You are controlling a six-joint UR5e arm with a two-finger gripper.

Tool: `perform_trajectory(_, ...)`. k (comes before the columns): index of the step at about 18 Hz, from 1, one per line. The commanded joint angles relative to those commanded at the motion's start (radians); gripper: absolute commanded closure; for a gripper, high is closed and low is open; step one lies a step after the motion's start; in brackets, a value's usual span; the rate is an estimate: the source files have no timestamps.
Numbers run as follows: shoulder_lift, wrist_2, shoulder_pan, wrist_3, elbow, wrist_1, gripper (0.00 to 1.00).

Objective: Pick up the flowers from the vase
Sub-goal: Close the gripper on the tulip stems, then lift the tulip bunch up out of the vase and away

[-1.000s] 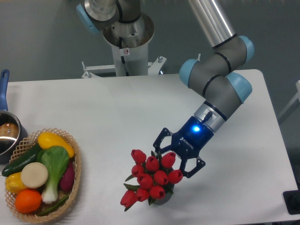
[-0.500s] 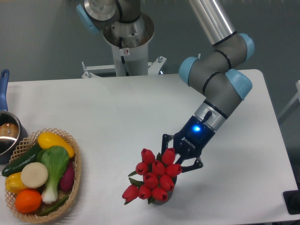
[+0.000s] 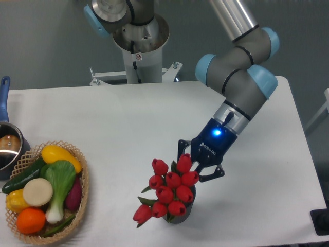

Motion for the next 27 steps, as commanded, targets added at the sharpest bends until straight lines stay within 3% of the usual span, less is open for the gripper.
perform_trajectory(7, 0.045, -0.029, 0.017, -0.113, 0.021, 0.0, 1.0)
perform_trajectory(10, 0.045, -0.028, 0.021, -0.234, 0.093, 0.0, 1.0)
perform_trajectory(11, 0.04, -0.028, 0.021, -0.299, 0.145, 0.0, 1.0)
perform_trajectory(27, 0.031, -0.032, 0.037, -0.428, 0.236, 0.0, 1.0)
